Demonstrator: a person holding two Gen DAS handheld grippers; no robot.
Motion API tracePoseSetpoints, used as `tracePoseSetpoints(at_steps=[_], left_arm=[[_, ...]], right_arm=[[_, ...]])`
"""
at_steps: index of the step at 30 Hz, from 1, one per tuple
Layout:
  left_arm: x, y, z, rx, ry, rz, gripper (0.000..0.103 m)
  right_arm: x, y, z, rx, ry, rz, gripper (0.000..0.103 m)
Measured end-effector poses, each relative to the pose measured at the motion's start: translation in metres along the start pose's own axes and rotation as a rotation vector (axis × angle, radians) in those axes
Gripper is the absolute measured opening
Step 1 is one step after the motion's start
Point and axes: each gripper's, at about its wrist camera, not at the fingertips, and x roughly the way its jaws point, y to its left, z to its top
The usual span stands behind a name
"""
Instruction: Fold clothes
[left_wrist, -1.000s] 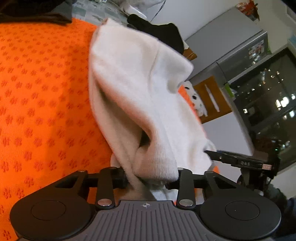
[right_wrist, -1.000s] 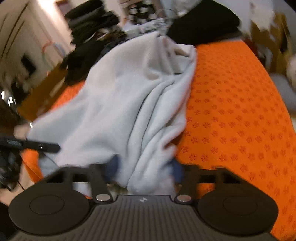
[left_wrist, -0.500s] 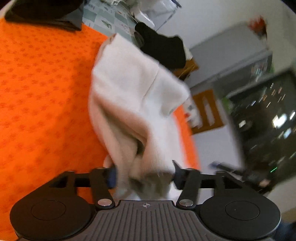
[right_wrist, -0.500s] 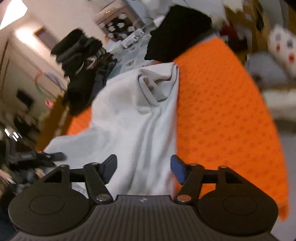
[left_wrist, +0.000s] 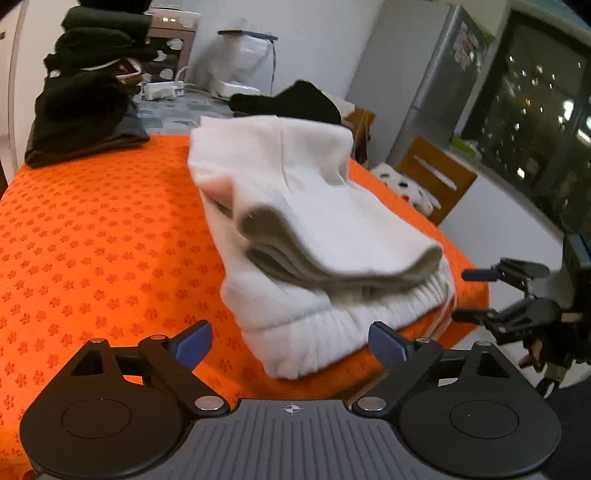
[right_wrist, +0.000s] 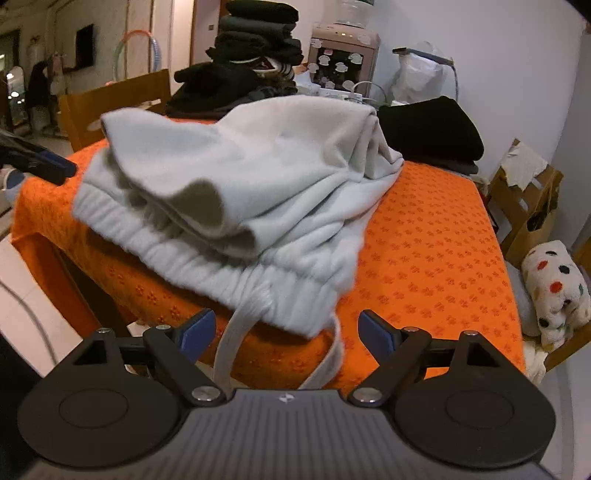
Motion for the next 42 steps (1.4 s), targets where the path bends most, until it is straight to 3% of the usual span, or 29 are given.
tracePoseSetpoints(at_steps=[7, 11, 15, 21, 27, 34, 37, 42], left_arm=[[0.006, 0.004, 0.012, -0.095, -0.033, -0.006, 0.093], [-0.006, 0.005, 0.030, -0.123, -0.109, -0.038, 0.093], [-0.016, 0.016, 0.060, -0.175, -0.194, -0.063, 0.094], [0.012, 0.059, 0.128, -0.239, -0.234, -0.042, 0.095], [0.071, 0.107, 0.185, -0.373, -0.193, -0.027, 0.095], [0.140, 0.156, 0.227, -0.536, -0.133, -0.008, 0.094], [0.163, 0.163, 0.231, -0.565, -0.090, -0.010, 0.094], [0.192, 0.175, 0.231, -0.594, -0.024, -0.070, 0.094]], right_arm=[[-0.004, -0.007, 0.012, 0.220, -0.084, 0.042, 0.090], [-0.010, -0.024, 0.036, 0.310, -0.115, 0.059, 0.090], [-0.014, -0.051, 0.069, 0.376, -0.120, 0.090, 0.092], [0.011, -0.118, 0.133, 0.535, -0.079, 0.156, 0.093], [0.083, -0.198, 0.180, 0.784, -0.040, 0.292, 0.092], [0.201, -0.269, 0.184, 1.169, 0.101, 0.491, 0.084], [0.242, -0.277, 0.176, 1.272, 0.192, 0.500, 0.083], [0.283, -0.271, 0.175, 1.270, 0.319, 0.475, 0.083]])
